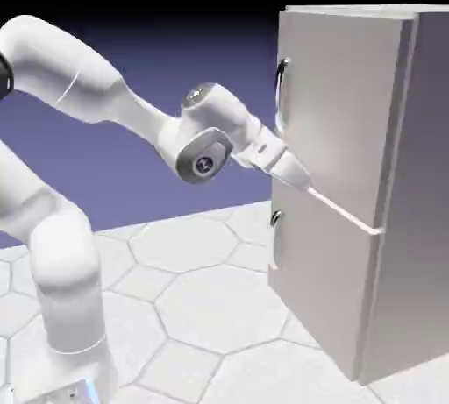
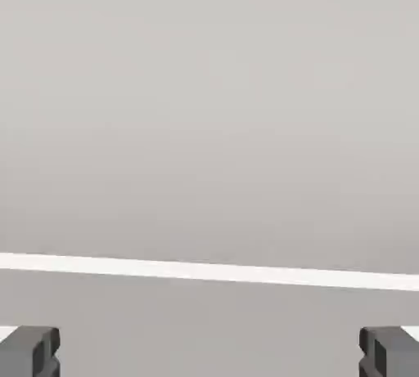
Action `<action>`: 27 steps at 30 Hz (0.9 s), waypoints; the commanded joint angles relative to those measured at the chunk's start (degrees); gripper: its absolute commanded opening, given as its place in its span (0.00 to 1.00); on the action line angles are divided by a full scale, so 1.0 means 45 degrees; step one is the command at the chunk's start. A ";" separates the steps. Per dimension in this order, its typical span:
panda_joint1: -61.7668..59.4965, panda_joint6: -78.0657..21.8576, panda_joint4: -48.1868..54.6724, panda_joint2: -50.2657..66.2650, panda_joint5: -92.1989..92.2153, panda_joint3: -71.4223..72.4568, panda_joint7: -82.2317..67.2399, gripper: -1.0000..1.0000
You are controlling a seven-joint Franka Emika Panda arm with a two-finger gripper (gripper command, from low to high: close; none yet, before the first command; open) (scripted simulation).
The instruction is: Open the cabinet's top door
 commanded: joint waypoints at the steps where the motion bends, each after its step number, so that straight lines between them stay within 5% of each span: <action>1: -0.0200 -0.0053 0.0049 -0.0192 0.0555 0.0246 -0.0301 1.00; 27: -0.5397 -0.1431 0.1324 -0.5181 1.4954 0.6630 -0.8121 1.00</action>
